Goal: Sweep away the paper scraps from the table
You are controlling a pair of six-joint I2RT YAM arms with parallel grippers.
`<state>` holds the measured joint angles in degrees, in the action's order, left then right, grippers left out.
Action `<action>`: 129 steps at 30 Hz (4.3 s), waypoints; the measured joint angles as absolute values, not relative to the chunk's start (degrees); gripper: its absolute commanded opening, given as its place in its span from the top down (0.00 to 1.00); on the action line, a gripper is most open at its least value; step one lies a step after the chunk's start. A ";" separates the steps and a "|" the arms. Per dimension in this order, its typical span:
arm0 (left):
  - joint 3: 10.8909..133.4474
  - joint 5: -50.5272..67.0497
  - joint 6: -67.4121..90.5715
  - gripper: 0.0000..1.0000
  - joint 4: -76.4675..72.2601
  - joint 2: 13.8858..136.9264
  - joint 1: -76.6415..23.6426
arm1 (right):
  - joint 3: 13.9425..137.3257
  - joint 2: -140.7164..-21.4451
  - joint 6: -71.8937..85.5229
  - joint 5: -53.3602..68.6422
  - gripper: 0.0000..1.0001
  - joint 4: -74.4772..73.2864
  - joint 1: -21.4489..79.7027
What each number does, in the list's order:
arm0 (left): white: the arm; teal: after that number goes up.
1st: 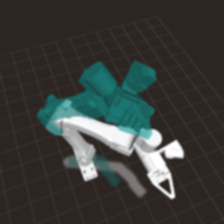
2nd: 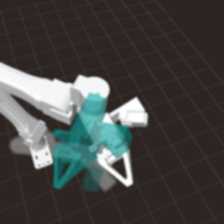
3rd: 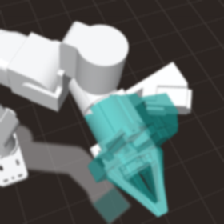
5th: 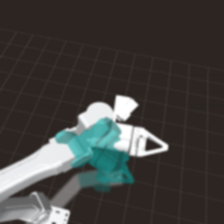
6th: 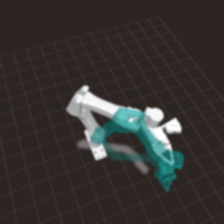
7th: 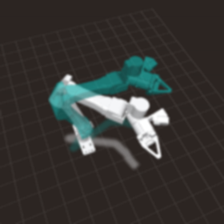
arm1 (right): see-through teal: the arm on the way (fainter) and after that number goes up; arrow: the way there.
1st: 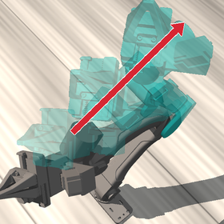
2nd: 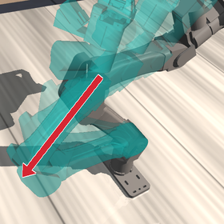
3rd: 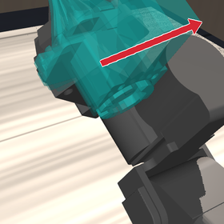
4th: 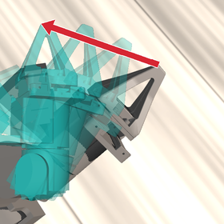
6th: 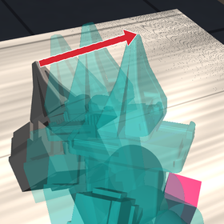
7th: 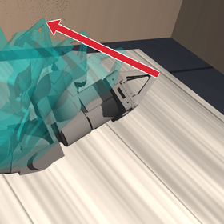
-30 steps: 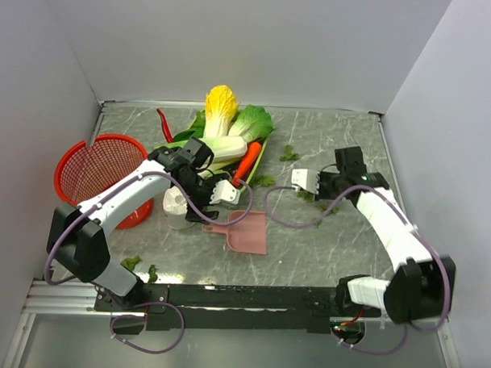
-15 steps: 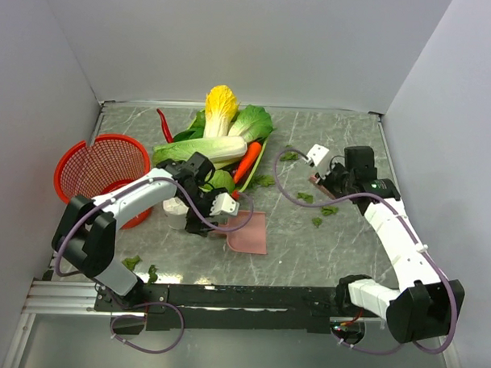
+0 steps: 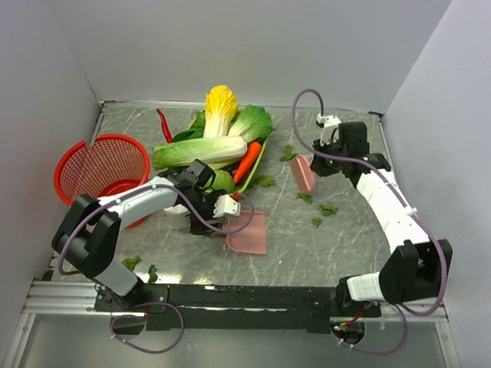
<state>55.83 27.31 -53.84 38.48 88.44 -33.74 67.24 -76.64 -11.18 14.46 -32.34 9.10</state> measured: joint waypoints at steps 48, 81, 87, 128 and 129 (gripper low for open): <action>54.94 24.12 -51.13 0.66 35.22 92.88 -38.24 | 62.85 -64.05 -7.75 11.53 1.00 -42.13 -7.90; 90.41 10.04 -46.04 0.99 48.38 112.20 -46.37 | 68.05 -75.81 -16.23 0.38 1.00 -48.99 -6.20; 89.41 9.43 -46.39 0.99 45.63 113.23 -47.03 | 68.31 -79.68 -11.90 5.91 1.00 -50.43 -3.77; 81.17 19.99 -40.10 0.99 47.33 104.68 -43.72 | 90.96 -89.12 -5.72 22.02 1.00 -42.92 1.74; 80.53 19.90 -40.32 0.99 47.81 104.42 -43.55 | 91.59 -91.07 -4.97 21.87 1.00 -41.19 1.76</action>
<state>80.53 19.90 -40.32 47.81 104.42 -43.55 91.59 -91.07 -4.97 21.87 -41.19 1.76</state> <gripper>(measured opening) 0.342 0.152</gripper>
